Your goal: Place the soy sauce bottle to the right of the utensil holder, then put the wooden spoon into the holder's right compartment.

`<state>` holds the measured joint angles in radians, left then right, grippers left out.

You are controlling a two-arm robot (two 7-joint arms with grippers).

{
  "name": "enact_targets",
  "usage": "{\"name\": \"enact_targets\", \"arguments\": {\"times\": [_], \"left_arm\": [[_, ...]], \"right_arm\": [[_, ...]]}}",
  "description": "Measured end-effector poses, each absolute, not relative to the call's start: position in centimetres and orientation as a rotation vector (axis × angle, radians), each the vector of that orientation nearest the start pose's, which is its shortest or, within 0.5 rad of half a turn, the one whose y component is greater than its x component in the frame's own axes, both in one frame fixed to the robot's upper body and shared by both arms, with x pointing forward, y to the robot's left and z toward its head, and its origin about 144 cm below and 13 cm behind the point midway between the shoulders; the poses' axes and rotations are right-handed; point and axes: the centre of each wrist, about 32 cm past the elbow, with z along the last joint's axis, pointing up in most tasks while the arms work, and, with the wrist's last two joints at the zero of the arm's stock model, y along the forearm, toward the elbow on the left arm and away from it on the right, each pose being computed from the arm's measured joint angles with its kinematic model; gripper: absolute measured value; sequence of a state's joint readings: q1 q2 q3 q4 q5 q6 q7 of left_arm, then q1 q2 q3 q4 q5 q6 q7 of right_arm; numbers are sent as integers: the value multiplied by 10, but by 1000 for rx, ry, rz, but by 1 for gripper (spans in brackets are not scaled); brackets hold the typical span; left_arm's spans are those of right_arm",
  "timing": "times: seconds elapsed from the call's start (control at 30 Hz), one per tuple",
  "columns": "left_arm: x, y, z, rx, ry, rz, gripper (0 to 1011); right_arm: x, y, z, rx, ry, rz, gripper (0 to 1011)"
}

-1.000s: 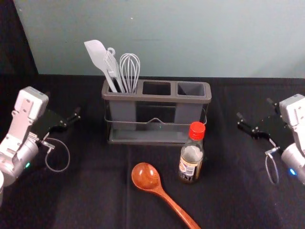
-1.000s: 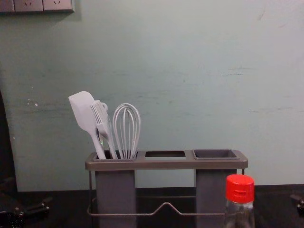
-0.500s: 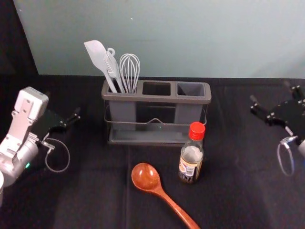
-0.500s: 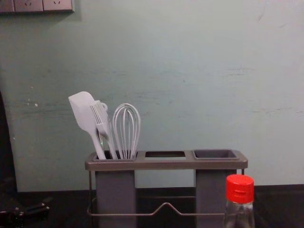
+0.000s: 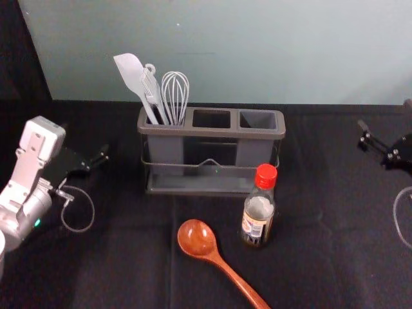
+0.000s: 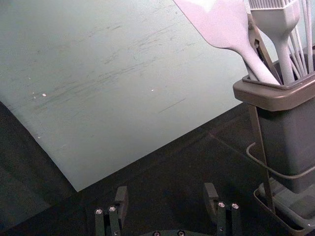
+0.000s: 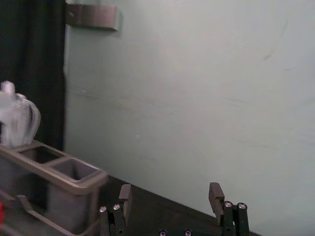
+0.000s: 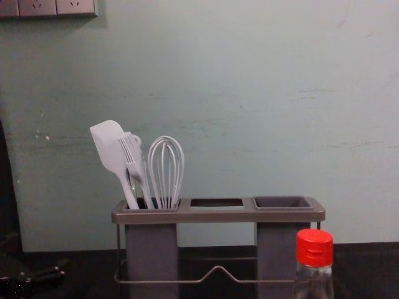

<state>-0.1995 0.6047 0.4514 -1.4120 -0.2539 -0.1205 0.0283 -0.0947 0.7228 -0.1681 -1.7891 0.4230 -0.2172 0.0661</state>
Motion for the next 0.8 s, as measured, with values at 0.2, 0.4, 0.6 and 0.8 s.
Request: {"name": "enact_targets", "arguments": {"times": [0.2,0.4,0.6,0.8], "left_arm": [[489,310,1140,304,-285,1248,1005],[489,310,1140,304,-285,1248,1005],[489,310,1140,304,-285,1248,1005],[489,310,1140,304,-285,1248,1005]], "right_arm": [[409,-345,1214,31,-266,-1090,1004],[399,-345,1219,57,-225,-1000,1004],[390,-340,1222,63,-174,-875,1004],[389,-330,1218,12,-104,-759,1004]]}}
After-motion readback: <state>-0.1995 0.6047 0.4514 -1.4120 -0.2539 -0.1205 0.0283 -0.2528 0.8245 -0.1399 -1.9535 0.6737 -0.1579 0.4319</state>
